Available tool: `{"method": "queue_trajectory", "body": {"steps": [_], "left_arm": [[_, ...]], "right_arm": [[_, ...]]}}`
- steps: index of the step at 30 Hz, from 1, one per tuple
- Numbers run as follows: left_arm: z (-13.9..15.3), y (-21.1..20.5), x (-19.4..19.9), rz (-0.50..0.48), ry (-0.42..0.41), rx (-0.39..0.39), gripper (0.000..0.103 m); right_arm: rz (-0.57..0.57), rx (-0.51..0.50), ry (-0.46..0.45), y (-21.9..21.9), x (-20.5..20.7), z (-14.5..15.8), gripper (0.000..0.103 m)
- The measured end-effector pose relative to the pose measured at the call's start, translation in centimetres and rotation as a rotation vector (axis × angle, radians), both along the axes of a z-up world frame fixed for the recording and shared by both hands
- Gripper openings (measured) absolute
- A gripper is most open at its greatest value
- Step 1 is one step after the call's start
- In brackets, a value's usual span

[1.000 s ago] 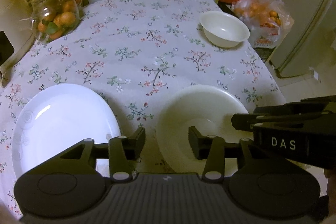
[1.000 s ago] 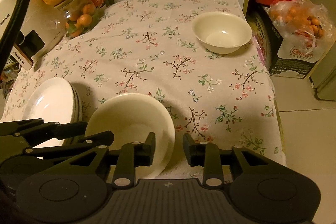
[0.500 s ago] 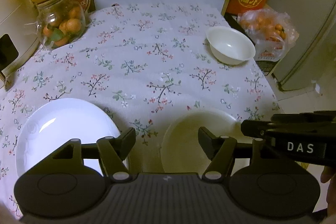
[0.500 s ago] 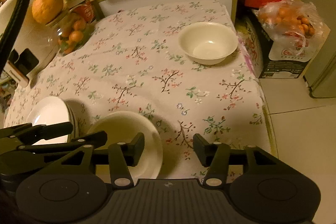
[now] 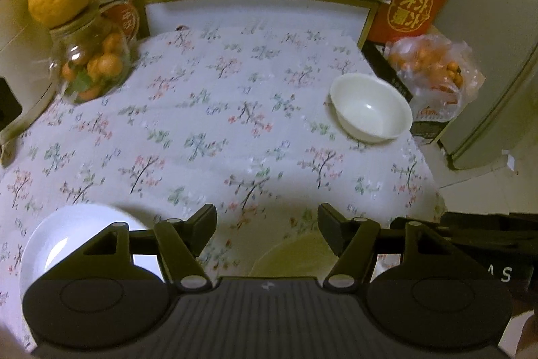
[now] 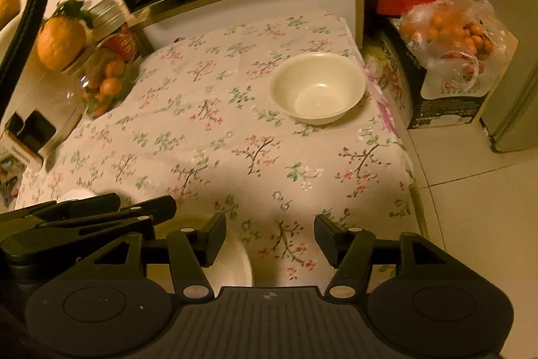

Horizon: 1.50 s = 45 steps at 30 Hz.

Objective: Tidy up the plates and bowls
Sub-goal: 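Move both grippers to the small white bowl's rim and close them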

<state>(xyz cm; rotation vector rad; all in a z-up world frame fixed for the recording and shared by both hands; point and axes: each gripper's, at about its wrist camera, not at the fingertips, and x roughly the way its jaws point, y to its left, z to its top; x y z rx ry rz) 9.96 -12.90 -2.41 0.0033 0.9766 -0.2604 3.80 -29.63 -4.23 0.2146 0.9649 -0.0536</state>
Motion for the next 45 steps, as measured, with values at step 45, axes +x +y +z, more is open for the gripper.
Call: {"method": "queue_trajectory", "body": {"steps": [45], "left_arm": [[-3.4,-5.8,12.0,0.052,0.037,-0.106,0.087]], "right_arm": [[-0.297,0.039,0.017,-9.6,8.3,-1.1,0.071]]}}
